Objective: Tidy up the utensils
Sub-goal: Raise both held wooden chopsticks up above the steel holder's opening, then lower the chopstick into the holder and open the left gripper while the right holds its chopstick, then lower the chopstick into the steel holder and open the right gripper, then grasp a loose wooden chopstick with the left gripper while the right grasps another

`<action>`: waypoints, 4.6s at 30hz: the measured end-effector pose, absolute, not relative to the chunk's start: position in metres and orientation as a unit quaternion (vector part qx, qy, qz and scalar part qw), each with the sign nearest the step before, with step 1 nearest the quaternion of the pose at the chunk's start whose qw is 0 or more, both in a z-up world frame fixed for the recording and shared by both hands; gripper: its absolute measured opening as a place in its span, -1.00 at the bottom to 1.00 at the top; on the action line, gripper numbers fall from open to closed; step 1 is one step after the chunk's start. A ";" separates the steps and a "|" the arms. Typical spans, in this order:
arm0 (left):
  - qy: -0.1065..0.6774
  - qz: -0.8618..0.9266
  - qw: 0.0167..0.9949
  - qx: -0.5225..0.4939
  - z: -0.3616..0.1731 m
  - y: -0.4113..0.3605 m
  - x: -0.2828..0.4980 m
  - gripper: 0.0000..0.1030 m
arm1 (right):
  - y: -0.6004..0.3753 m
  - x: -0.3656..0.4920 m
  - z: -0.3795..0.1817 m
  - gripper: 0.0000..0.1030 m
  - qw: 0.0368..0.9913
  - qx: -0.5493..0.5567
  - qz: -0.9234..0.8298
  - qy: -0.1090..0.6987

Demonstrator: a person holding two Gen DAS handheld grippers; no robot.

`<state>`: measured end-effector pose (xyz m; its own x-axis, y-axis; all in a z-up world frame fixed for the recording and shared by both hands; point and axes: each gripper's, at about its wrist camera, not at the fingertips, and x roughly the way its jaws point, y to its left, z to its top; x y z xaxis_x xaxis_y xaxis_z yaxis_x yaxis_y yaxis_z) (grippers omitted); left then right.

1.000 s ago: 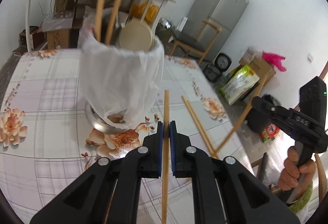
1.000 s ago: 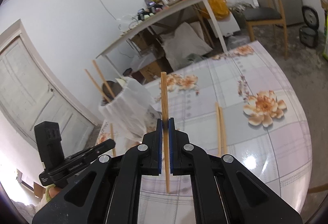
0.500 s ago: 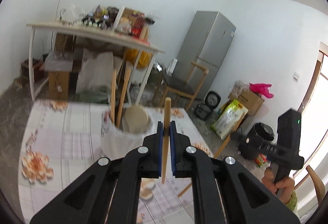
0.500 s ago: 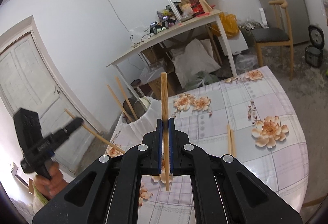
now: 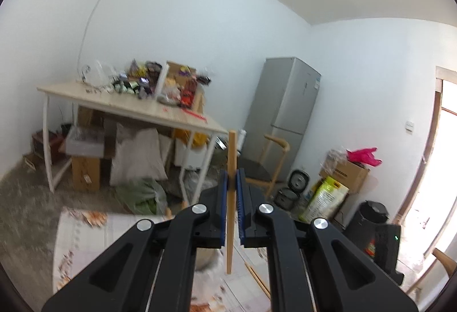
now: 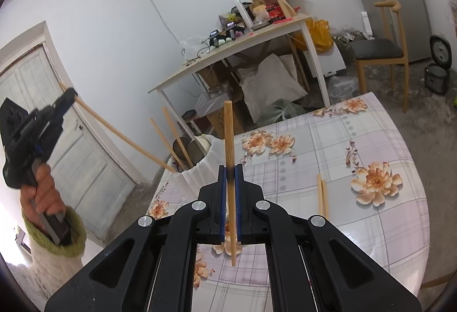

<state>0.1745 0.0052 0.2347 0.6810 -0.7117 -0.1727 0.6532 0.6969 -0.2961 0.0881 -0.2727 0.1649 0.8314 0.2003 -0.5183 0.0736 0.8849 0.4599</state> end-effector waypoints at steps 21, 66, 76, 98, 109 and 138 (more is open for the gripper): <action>0.225 -0.310 0.922 -0.057 0.152 -0.042 0.249 -0.89 | -0.280 0.097 0.153 -0.93 0.919 0.247 0.032 0.307; 0.293 -0.231 0.926 -0.050 0.067 0.027 0.161 0.59 | -0.230 0.226 0.226 -0.93 0.950 0.182 0.126 0.219; 0.296 -0.224 0.928 -0.036 0.057 0.024 0.167 0.63 | -0.197 0.251 0.180 -0.93 0.945 0.125 0.114 0.280; 0.305 -0.226 0.924 -0.033 0.056 0.019 0.161 0.69 | -0.188 0.235 0.171 -0.55 0.934 0.116 0.116 0.316; 0.309 -0.255 0.916 -0.007 0.053 -0.001 0.150 0.72 | -0.263 0.148 0.161 -0.38 0.935 0.162 0.041 0.312; 0.396 -0.322 0.858 0.055 -0.014 -0.077 0.124 0.74 | -0.297 0.109 -0.016 -0.87 0.846 0.174 -0.048 0.501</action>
<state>0.1239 -0.0770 -0.0136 0.4791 -0.5099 -0.7145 0.5967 0.7862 -0.1609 0.1092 -0.2967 -0.0159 0.4935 0.0941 -0.8646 0.2550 0.9348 0.2473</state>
